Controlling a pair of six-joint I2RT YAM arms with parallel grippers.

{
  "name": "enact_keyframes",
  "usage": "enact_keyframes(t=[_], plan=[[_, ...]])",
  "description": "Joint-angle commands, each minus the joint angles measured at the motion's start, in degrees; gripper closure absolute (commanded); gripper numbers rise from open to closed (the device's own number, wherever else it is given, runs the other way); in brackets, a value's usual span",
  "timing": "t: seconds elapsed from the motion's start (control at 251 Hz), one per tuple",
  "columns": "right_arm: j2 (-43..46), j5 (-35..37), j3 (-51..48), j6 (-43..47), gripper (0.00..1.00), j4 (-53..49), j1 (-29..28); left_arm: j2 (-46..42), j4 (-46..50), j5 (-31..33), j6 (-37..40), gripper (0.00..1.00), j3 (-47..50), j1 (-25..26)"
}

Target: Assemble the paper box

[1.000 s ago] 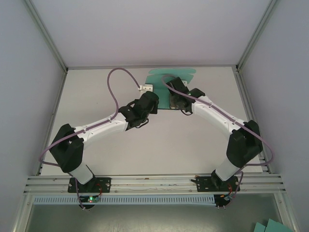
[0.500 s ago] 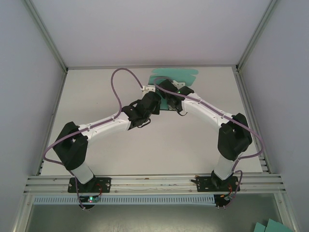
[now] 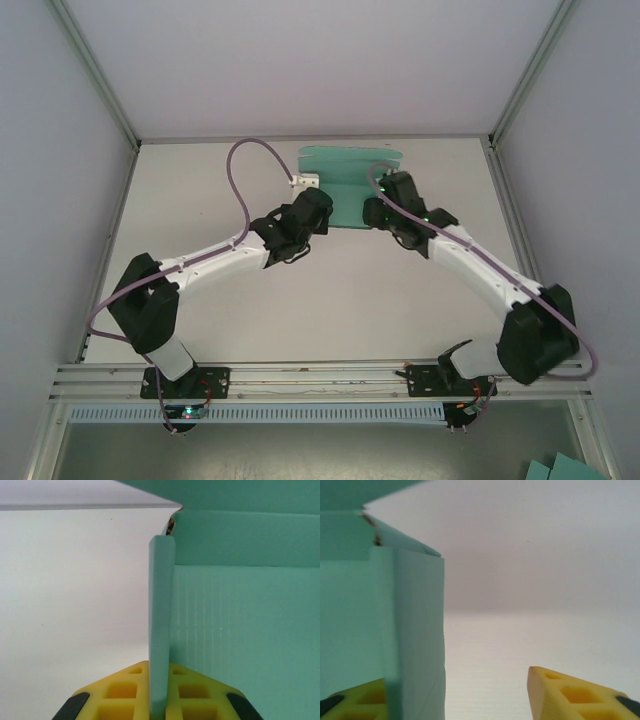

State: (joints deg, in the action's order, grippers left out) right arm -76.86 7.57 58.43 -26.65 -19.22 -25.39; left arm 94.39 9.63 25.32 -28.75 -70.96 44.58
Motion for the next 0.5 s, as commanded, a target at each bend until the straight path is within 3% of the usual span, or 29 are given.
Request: enact_keyframes(t=[0.0,0.052,0.124,0.156,0.347,0.499], plan=[[5.2,-9.8,-4.6,0.6,0.32,11.3,2.2,-2.2,4.4,5.6,0.8,1.0,-0.6,-1.5],[6.8,-10.1,-5.7,0.2,0.19,12.2,2.3,-2.2,4.4,5.4,0.6,1.0,-0.5,-1.4],[8.2,-9.3,-6.5,0.1,0.11,12.0,2.5,-2.3,4.3,5.2,0.5,1.0,-0.4,-1.5],[8.6,-9.2,-6.9,0.1,0.02,12.0,2.7,-2.2,4.3,5.1,0.5,1.0,-0.3,-1.5],[10.2,-9.0,-8.1,-1.7,0.02,12.4,3.4,-2.2,4.6,4.6,0.0,1.0,-0.2,-1.4],[7.7,-12.9,-7.9,-1.2,0.13,11.6,3.8,-2.5,4.5,4.3,0.3,1.0,-0.1,-1.4]])
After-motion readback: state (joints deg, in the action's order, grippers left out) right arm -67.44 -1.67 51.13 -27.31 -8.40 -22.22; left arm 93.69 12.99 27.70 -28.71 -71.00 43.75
